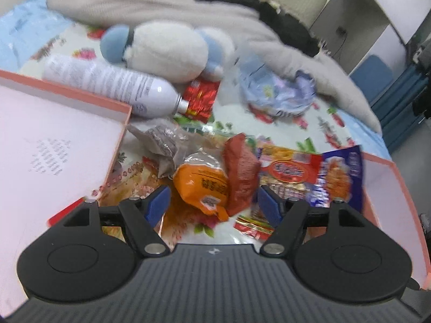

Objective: Organize snacks

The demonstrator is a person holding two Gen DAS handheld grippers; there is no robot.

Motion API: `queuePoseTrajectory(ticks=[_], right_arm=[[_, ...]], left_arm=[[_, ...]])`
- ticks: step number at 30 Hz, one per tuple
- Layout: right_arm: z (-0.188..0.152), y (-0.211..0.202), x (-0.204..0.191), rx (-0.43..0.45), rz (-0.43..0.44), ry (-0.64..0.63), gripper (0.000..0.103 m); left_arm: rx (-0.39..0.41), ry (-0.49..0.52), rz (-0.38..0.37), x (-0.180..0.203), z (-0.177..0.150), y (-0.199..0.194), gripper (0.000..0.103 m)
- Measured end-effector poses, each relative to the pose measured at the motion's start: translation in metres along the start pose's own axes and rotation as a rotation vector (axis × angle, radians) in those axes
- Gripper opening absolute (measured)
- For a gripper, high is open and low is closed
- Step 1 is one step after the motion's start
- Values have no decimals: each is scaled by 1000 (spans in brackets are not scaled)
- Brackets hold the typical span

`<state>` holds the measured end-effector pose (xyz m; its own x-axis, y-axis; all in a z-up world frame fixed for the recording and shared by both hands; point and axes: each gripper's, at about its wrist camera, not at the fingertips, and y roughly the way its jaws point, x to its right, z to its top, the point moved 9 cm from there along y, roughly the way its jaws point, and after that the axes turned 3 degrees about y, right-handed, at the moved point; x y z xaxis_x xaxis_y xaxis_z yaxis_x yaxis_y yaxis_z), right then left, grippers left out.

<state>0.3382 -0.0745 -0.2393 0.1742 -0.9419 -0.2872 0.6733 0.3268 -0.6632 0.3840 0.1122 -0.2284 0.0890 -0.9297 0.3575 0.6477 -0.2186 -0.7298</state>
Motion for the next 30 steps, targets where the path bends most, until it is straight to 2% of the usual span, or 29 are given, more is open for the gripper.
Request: queuePoseTrajectory(ticks=[4,6,9,13,15,20,22,30], right_arm=[[7,28,11,-19,-70,35,67],[7,44,13,-55,-81,56,67],[8,60,11,-92,-86,75,66],[12,74,8,-108,-102,71,64],[12,80,10,-121,-118,76,56],[13,89,13,-117,-126,66,54],[13,92,12,-112,-119,57,49],[11,86,6,-92,-112,34,31]], left_arm=[[-17,28,2,-5,5,20,74],[-40,32,24,-9,5,27,72],[-75,3,18,-17,5,35,69],[-114,-2,22,-27,4,45,67],[-113,3,6,-27,4,45,65],[-112,16,-26,-24,5,49,58],[-107,13,-27,-23,5,51,56],[-84,5,-39,-23,2,49,40]])
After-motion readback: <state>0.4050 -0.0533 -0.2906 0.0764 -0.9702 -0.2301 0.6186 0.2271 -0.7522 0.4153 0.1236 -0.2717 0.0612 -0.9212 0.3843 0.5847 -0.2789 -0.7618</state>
